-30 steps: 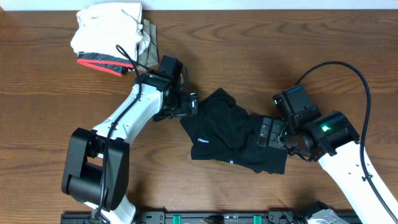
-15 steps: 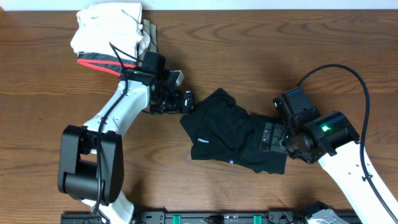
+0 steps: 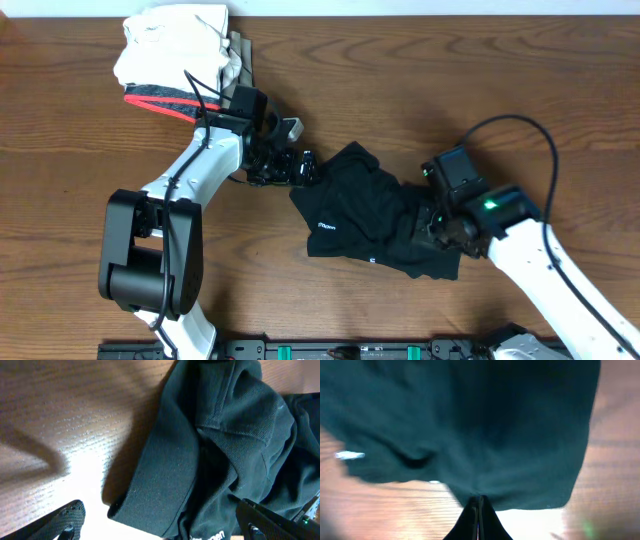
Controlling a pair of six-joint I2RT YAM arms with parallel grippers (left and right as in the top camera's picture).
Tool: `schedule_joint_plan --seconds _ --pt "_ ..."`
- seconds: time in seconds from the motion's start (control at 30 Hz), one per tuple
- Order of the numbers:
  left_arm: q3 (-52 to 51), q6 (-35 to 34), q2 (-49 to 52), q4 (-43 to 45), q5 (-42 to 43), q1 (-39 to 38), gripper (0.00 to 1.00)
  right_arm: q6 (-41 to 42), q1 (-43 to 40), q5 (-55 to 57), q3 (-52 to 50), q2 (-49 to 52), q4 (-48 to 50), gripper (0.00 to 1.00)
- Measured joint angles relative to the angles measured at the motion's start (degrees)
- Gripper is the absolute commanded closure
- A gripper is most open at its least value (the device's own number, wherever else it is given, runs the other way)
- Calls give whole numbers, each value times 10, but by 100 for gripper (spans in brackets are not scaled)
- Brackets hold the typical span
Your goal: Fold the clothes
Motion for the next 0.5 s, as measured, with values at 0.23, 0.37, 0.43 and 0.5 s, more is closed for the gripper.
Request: schedule_joint_plan --seconds 0.23,0.37,0.43,0.5 --pt "0 0 0 -6 0 0 2 51 -29 12 -65 32 27 98" --pt "0 0 0 0 0 0 2 51 -30 7 -81 32 66 94" --pt "0 0 0 3 0 0 2 49 -30 0 -94 32 93 91" --pt "0 0 0 4 0 0 2 51 -30 -4 -106 32 107 90"
